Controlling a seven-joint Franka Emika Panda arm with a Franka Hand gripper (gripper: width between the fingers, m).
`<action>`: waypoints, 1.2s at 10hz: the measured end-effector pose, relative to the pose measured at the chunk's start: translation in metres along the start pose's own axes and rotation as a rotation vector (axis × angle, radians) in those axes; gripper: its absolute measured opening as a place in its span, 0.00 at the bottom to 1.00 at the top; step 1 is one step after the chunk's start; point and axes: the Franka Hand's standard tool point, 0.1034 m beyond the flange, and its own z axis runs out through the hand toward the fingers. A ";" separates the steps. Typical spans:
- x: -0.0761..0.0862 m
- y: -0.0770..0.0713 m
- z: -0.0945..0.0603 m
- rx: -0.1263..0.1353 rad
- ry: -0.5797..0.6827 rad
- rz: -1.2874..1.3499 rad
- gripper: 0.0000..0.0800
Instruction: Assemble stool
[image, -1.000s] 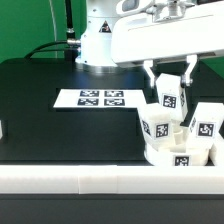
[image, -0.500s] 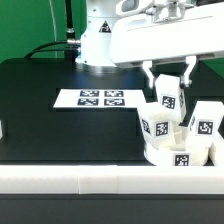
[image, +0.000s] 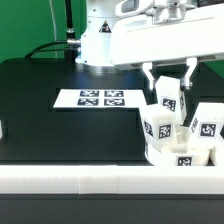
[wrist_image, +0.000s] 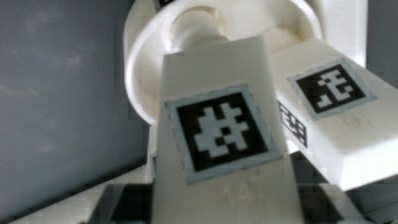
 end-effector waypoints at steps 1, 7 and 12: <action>-0.001 0.000 0.001 -0.001 -0.001 -0.001 0.41; -0.016 -0.004 0.001 -0.010 0.005 0.010 0.41; -0.029 -0.004 0.001 -0.024 -0.016 0.038 0.41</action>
Offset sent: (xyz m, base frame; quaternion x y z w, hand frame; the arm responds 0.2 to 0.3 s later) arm -0.0038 0.0061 -0.0066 -0.0096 0.0124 0.0040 0.9999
